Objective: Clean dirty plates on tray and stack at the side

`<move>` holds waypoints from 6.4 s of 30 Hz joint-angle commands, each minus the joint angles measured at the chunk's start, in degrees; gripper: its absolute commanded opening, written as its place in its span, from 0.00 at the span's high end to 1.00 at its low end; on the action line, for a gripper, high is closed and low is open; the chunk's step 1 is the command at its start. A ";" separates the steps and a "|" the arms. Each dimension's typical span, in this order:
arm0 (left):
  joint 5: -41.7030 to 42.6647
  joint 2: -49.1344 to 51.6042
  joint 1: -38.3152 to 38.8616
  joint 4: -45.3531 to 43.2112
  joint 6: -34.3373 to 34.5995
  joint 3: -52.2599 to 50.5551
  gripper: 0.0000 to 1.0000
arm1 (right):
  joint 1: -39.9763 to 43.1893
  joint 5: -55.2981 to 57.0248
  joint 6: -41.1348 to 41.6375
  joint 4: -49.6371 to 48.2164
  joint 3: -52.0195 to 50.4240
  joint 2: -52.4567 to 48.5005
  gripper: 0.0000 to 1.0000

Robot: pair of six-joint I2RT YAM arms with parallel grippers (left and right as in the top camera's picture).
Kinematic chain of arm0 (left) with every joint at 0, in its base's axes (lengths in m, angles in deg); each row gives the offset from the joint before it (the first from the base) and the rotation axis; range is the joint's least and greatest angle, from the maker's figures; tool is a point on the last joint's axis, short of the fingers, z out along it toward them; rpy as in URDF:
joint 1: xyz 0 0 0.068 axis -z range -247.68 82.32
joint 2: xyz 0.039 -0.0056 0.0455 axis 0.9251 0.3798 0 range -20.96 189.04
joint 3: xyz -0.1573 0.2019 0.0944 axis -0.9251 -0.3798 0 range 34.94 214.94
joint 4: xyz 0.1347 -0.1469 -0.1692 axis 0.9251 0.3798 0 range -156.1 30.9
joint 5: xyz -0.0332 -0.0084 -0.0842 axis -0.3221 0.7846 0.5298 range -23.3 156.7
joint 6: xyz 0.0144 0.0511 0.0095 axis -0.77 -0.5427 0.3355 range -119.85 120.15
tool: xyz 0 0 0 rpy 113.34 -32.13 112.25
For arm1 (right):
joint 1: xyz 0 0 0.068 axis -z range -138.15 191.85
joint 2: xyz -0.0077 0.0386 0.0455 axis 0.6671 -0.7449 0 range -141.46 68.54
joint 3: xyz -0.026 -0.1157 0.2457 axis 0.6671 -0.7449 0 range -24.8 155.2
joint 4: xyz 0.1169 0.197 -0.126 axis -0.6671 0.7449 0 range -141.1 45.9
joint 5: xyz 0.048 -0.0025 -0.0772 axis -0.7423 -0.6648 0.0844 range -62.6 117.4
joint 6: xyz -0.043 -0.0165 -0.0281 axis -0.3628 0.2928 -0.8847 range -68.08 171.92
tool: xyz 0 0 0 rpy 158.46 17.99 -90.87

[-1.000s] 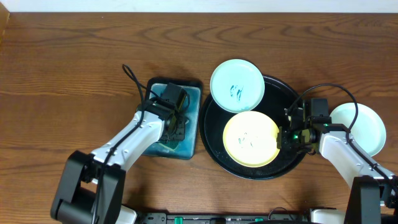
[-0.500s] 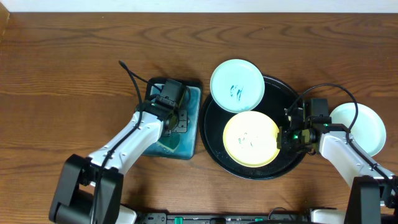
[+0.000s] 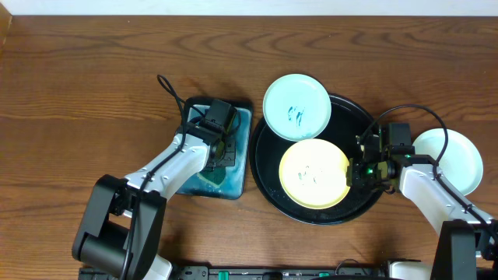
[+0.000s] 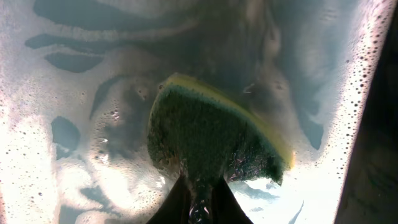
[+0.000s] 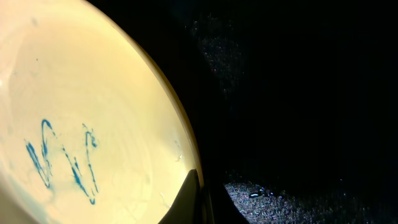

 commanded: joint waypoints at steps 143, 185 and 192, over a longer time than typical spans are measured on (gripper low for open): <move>63.39 -18.51 -30.71 -11.17 -13.42 -7.19 0.93 | -0.61 0.81 0.39 0.44 -1.03 -0.15 0.99; 47.36 -18.51 -25.46 -5.38 -13.42 -7.21 0.93 | -0.61 0.81 0.42 0.17 -1.03 -0.15 0.99; 22.12 -18.45 -14.78 -5.42 -9.86 -7.21 0.92 | -0.61 0.81 0.42 0.22 -1.03 -0.15 0.99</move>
